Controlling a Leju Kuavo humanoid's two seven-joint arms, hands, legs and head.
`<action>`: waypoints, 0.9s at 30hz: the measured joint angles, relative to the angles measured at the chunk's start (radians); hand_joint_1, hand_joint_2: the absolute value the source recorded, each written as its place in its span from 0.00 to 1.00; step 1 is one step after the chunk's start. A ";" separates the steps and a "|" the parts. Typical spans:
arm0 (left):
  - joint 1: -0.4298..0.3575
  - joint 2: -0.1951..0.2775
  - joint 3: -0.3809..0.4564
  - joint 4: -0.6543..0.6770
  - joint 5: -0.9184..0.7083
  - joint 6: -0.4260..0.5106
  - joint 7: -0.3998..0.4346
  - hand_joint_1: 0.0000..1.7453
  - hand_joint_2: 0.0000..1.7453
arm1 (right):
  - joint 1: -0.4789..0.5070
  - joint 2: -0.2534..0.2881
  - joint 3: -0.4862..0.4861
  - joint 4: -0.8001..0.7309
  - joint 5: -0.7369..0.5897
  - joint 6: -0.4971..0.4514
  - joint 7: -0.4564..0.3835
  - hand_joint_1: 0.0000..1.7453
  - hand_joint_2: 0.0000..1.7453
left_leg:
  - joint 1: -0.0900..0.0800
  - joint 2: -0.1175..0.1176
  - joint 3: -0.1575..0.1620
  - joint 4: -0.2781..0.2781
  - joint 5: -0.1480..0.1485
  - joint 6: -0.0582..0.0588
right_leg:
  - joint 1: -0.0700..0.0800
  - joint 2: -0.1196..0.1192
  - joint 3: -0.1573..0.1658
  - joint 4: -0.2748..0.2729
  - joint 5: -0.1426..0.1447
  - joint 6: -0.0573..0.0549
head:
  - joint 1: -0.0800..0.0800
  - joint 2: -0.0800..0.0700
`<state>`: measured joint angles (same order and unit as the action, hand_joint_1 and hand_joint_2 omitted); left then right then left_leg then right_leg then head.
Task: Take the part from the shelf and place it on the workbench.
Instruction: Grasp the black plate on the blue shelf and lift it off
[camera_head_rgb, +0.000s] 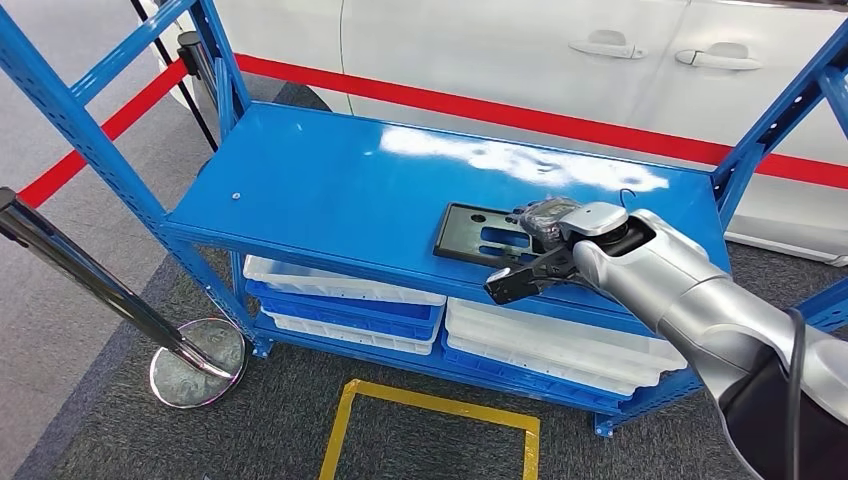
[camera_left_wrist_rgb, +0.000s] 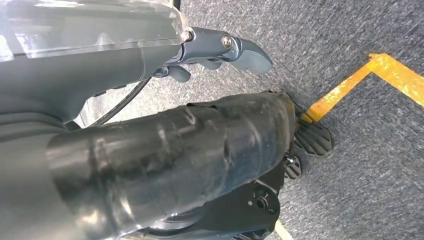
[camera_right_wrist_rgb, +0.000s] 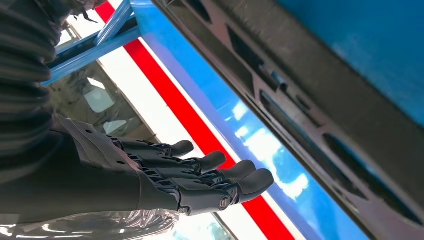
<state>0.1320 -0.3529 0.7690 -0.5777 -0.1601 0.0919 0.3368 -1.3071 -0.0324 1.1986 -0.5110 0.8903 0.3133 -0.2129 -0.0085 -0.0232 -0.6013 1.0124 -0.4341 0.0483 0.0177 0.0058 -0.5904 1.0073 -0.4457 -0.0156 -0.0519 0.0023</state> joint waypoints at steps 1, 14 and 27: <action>0.000 0.000 -0.001 -0.001 0.000 0.001 0.001 0.00 0.00 | 0.003 0.000 0.000 0.002 -0.001 -0.002 0.000 0.00 1.00 | 0.000 0.000 0.000 0.000 0.000 0.000 | 0.000 0.000 0.000 0.000 0.000 0.000 | 0.000 0.000; 0.003 0.000 -0.013 -0.011 -0.003 0.002 0.002 0.00 0.00 | 0.041 0.006 0.000 0.016 -0.003 -0.017 -0.001 0.00 1.00 | 0.000 0.000 0.000 0.000 0.000 0.000 | 0.000 0.000 0.000 0.000 0.000 0.000 | 0.000 0.000; 0.005 0.000 -0.019 -0.018 0.004 0.003 0.005 0.00 0.00 | 0.053 0.011 0.000 0.020 -0.008 -0.034 0.000 0.00 0.00 | 0.000 0.000 0.000 0.000 0.000 0.000 | 0.000 0.000 0.000 0.000 0.000 0.000 | 0.000 0.000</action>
<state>0.1365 -0.3525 0.7505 -0.5955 -0.1559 0.0951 0.3414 -1.2544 -0.0216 1.1986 -0.4910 0.8823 0.2797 -0.2125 -0.0085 -0.0232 -0.6013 1.0123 -0.4340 0.0483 0.0177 0.0058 -0.5904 1.0073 -0.4457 -0.0156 -0.0519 0.0023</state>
